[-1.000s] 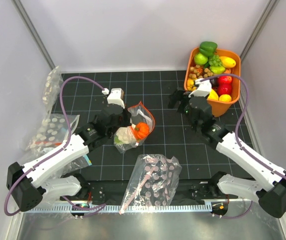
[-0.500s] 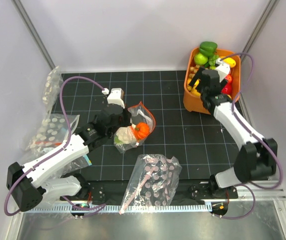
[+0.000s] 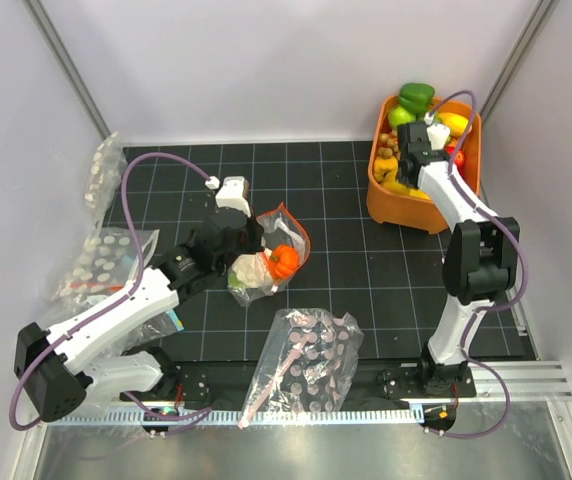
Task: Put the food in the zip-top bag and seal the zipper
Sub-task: Move the bin to the center of the board.
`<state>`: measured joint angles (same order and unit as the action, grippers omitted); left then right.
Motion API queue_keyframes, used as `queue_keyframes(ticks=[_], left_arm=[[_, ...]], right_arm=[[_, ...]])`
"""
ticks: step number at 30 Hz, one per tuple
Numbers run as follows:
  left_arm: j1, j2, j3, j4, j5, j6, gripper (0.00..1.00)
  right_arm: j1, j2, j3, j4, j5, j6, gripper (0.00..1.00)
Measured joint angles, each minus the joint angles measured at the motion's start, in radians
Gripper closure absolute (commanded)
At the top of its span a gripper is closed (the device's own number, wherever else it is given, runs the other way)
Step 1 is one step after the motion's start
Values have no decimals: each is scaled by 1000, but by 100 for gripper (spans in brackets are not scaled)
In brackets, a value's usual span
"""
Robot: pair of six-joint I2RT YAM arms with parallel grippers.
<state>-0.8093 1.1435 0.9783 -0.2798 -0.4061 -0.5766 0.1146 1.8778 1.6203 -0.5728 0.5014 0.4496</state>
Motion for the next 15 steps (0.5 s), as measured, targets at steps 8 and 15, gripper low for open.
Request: queue_keyframes(ticks=[8,15], left_arm=[[0,26,0,2,10,0,100],[0,26,0,5,14,0,100]], right_arm=[[68,-280,-355,66,-31,32,97],[212,-502,-560,105,-11,69,92]])
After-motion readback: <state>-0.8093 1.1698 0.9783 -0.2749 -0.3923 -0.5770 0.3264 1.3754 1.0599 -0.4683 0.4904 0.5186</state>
